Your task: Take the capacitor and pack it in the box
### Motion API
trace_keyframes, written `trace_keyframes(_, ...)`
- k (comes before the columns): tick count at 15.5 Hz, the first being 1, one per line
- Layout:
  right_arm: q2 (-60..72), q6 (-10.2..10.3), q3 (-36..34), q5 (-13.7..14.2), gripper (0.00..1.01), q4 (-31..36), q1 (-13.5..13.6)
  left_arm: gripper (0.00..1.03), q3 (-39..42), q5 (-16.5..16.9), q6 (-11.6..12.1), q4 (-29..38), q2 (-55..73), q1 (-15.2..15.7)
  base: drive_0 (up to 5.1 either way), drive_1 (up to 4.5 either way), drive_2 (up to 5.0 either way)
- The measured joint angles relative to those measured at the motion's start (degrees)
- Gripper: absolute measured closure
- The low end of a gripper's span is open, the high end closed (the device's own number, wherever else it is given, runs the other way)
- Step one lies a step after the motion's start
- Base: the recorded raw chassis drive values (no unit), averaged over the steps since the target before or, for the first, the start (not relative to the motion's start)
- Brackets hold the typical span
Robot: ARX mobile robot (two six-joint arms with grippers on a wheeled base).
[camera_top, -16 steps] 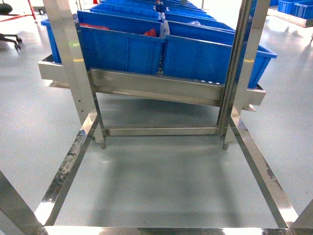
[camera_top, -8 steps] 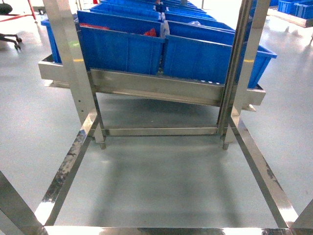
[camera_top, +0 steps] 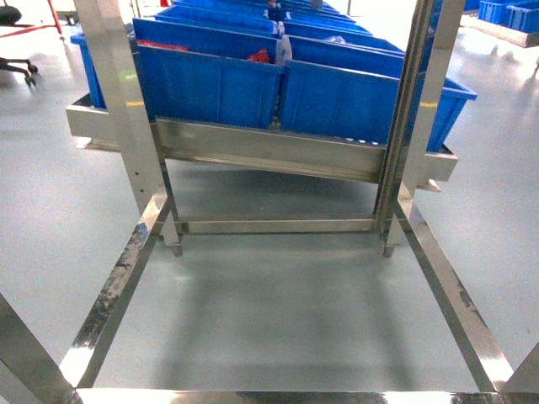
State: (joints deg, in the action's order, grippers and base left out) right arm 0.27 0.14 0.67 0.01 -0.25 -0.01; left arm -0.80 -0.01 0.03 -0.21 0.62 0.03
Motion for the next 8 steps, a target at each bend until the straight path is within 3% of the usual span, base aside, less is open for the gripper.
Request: trace_keyframes(8, 0.00, 0.04, 0.00, 0.00, 0.03, -0.09, 0.00, 0.05, 0.00, 0.00, 0.02, -0.07, 0.00, 0.00, 0.0, 0.00, 0.0)
